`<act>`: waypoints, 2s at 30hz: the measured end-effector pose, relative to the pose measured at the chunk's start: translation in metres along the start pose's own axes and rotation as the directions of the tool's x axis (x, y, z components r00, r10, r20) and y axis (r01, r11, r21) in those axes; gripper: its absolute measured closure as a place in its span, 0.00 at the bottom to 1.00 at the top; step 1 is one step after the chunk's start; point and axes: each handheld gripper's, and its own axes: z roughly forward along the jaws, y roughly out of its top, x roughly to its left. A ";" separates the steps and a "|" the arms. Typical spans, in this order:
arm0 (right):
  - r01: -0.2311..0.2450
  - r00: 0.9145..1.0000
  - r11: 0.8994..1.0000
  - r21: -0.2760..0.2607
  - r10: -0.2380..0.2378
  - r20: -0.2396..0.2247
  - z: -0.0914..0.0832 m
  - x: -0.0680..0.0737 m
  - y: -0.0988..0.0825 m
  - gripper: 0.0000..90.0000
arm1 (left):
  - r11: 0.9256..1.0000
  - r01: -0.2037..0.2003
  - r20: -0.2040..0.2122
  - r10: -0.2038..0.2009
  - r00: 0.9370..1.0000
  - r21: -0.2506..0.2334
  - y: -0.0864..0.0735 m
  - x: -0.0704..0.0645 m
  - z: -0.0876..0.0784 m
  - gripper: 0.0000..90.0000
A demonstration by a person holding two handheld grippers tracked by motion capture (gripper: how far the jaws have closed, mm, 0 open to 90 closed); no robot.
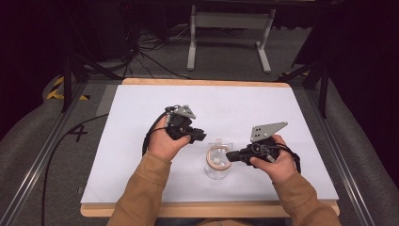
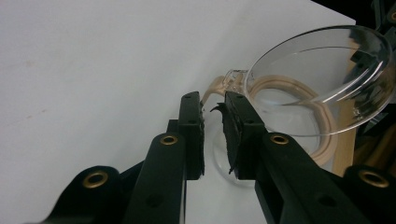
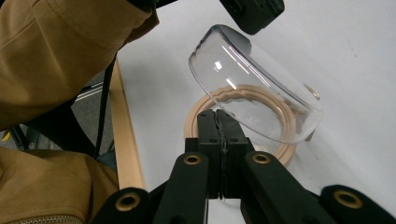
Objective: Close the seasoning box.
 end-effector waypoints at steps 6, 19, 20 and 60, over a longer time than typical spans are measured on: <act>0.001 1.000 0.999 0.038 -0.001 -0.007 0.001 0.003 0.000 1.00 | 1.000 0.019 -0.009 -0.019 1.000 0.007 -0.003 0.005 -0.009 0.86; 0.008 1.000 0.993 0.115 -0.005 -0.023 0.006 0.008 -0.001 1.00 | 0.999 0.041 -0.030 -0.040 0.999 0.028 -0.009 0.013 -0.017 0.84; 0.006 1.000 0.993 0.121 -0.003 -0.023 0.006 0.008 -0.001 1.00 | 0.999 0.044 -0.031 -0.043 0.999 0.032 -0.009 0.014 -0.017 0.84; 0.010 1.000 0.994 0.106 -0.012 0.010 -0.016 -0.004 0.009 0.88 | 0.996 0.092 -0.097 -0.089 0.991 0.022 -0.027 0.014 -0.034 0.73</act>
